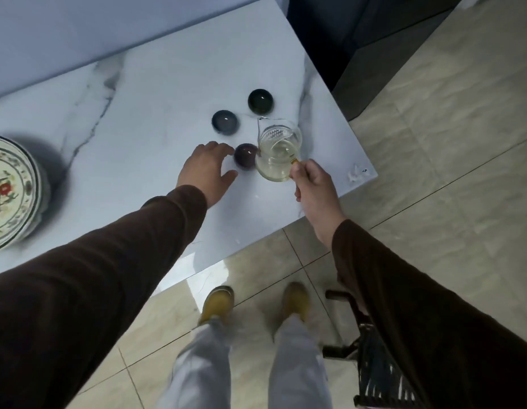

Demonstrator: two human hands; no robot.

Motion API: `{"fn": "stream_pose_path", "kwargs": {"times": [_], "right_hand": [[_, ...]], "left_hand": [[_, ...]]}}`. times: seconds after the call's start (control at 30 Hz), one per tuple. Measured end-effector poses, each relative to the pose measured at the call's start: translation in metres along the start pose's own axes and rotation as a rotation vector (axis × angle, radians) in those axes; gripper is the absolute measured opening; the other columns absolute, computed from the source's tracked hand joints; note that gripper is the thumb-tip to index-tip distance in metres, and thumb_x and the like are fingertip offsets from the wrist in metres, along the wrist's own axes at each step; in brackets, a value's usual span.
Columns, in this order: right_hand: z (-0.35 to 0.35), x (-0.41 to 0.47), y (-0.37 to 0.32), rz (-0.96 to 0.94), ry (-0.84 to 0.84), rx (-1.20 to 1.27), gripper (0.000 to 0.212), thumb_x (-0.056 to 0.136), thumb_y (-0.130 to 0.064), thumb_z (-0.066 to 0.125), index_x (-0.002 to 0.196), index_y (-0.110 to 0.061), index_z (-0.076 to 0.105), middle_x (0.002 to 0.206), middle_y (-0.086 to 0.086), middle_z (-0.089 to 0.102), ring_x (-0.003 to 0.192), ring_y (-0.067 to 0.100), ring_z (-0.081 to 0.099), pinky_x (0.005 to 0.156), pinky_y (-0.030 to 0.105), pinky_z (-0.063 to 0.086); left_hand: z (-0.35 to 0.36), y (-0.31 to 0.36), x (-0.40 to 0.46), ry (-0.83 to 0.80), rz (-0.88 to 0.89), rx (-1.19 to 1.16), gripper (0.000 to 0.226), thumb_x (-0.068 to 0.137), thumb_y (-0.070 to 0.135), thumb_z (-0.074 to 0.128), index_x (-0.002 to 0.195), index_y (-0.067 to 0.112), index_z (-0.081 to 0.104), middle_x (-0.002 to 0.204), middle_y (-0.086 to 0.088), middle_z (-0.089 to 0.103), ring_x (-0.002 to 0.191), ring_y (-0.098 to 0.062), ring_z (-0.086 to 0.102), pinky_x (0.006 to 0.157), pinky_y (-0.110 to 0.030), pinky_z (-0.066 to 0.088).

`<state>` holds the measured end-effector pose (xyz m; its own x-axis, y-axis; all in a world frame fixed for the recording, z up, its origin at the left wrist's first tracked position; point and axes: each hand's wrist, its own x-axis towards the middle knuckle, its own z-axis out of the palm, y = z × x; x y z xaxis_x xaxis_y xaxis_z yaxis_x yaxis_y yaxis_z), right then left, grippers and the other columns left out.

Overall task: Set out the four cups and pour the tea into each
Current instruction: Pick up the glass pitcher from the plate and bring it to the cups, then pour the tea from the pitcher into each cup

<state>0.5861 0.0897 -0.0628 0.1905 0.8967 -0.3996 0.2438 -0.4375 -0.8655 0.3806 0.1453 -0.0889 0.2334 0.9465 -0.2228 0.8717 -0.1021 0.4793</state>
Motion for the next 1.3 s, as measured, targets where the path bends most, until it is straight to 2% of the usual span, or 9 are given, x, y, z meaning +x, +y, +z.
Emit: {"fn": "stream_pose_path", "kwargs": {"times": [0.2,0.43,0.5,0.7,0.9,1.0,1.2,1.23,1.3], "right_hand": [[-0.034,0.049,-0.006,-0.088,-0.074,-0.052,0.031,0.1,-0.026,0.047,0.07,-0.024,0.041,0.061,-0.009,0.038,0.059,0.009,0.035,0.059,0.028,0.032],[-0.039,0.103,-0.033,-0.164,-0.162,-0.18,0.029,0.1,-0.025,0.049,0.071,-0.024,0.046,0.064,-0.014,0.045,0.058,-0.004,0.041,0.058,0.017,0.034],[-0.039,0.118,-0.041,-0.192,-0.201,-0.224,0.027,0.099,-0.027,0.049,0.073,-0.024,0.049,0.066,-0.013,0.048,0.063,0.0,0.044,0.062,0.021,0.037],[-0.043,0.161,-0.06,-0.291,-0.276,-0.339,0.032,0.095,-0.03,0.054,0.065,-0.024,0.044,0.057,-0.011,0.042,0.057,0.005,0.038,0.058,0.028,0.034],[-0.051,0.206,-0.068,-0.47,-0.39,-0.481,0.023,0.094,-0.032,0.056,0.076,-0.018,0.057,0.06,-0.009,0.047,0.065,0.015,0.047,0.064,0.037,0.043],[-0.054,0.224,-0.074,-0.555,-0.442,-0.547,0.021,0.094,-0.034,0.055,0.08,-0.019,0.06,0.065,-0.009,0.052,0.072,0.016,0.05,0.069,0.036,0.043],[-0.048,0.242,-0.088,-0.751,-0.492,-0.739,0.025,0.098,-0.035,0.046,0.096,-0.018,0.064,0.101,0.001,0.07,0.1,0.025,0.06,0.088,0.038,0.046],[-0.045,0.244,-0.089,-0.779,-0.488,-0.75,0.026,0.098,-0.036,0.046,0.097,-0.018,0.065,0.1,0.0,0.07,0.1,0.024,0.06,0.088,0.036,0.046],[-0.039,0.249,-0.089,-0.827,-0.479,-0.755,0.026,0.097,-0.036,0.048,0.094,-0.019,0.067,0.081,-0.008,0.064,0.091,0.021,0.057,0.078,0.031,0.042]], "left_hand": [[-0.001,0.018,0.03,0.056,-0.085,0.052,0.046,0.084,0.027,0.065,0.127,0.014,0.054,0.127,-0.01,0.055,0.118,-0.031,0.047,0.098,-0.041,0.041],[-0.009,0.01,0.061,0.096,-0.22,-0.016,0.051,0.083,0.028,0.067,0.129,0.013,0.051,0.127,-0.01,0.053,0.118,-0.031,0.045,0.099,-0.038,0.039],[-0.013,0.005,0.07,0.121,-0.257,-0.05,0.054,0.083,0.028,0.068,0.131,0.014,0.05,0.129,-0.01,0.052,0.12,-0.031,0.044,0.1,-0.037,0.038],[-0.013,-0.003,0.086,0.161,-0.332,-0.102,0.06,0.08,0.031,0.071,0.133,0.015,0.049,0.131,-0.008,0.052,0.123,-0.029,0.043,0.1,-0.036,0.037],[0.005,0.001,0.095,0.18,-0.426,-0.082,0.064,0.078,0.036,0.072,0.135,0.016,0.048,0.132,-0.007,0.051,0.125,-0.027,0.04,0.102,-0.035,0.035],[0.012,-0.002,0.104,0.179,-0.45,-0.033,0.069,0.076,0.04,0.074,0.136,0.019,0.047,0.132,-0.006,0.05,0.126,-0.027,0.038,0.103,-0.036,0.035],[0.02,-0.019,0.12,0.17,-0.435,0.076,0.077,0.07,0.046,0.077,0.137,0.021,0.047,0.13,-0.007,0.052,0.122,-0.029,0.039,0.101,-0.04,0.038],[0.022,-0.023,0.121,0.166,-0.425,0.093,0.077,0.069,0.047,0.078,0.136,0.022,0.047,0.13,-0.007,0.053,0.12,-0.029,0.039,0.099,-0.04,0.038],[0.025,-0.031,0.123,0.161,-0.402,0.114,0.077,0.067,0.05,0.078,0.134,0.024,0.049,0.128,-0.005,0.054,0.118,-0.028,0.04,0.097,-0.038,0.039]]}}
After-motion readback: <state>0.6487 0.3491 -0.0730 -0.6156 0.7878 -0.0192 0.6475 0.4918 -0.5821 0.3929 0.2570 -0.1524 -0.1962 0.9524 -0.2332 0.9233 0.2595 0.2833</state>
